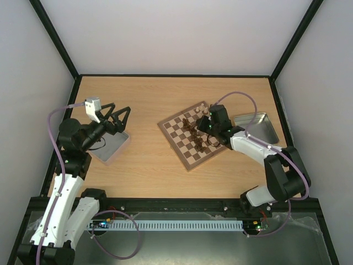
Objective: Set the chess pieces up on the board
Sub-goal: Pick up the chess piece from the chessboard, then place the chess piece on the chessboard.
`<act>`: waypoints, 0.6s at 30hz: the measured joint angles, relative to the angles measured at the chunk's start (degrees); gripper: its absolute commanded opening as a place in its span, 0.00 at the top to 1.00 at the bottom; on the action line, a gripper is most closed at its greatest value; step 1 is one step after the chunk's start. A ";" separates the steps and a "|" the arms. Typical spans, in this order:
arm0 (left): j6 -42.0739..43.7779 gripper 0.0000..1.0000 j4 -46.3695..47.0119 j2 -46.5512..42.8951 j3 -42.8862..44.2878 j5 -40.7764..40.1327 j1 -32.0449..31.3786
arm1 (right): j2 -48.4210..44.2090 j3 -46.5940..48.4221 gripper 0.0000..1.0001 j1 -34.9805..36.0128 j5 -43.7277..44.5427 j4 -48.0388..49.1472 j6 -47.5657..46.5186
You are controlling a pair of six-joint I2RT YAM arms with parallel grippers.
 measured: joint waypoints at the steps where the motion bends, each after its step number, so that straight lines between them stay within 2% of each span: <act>1: -0.02 0.00 0.00 0.04 0.00 0.02 0.00 | -0.90 0.00 0.89 0.20 0.59 0.09 -0.39; 11: -1.64 0.00 1.38 2.03 -0.96 1.42 -0.04 | -6.56 -0.02 0.91 4.61 8.26 0.09 -7.06; 15: -6.82 0.00 6.38 4.44 -5.03 3.19 -1.64 | -7.91 -0.44 0.92 6.82 7.30 1.11 -9.75; 18: -11.15 0.00 10.43 7.48 -9.46 3.63 -5.49 | -8.90 -1.70 0.92 7.63 5.03 3.37 -10.93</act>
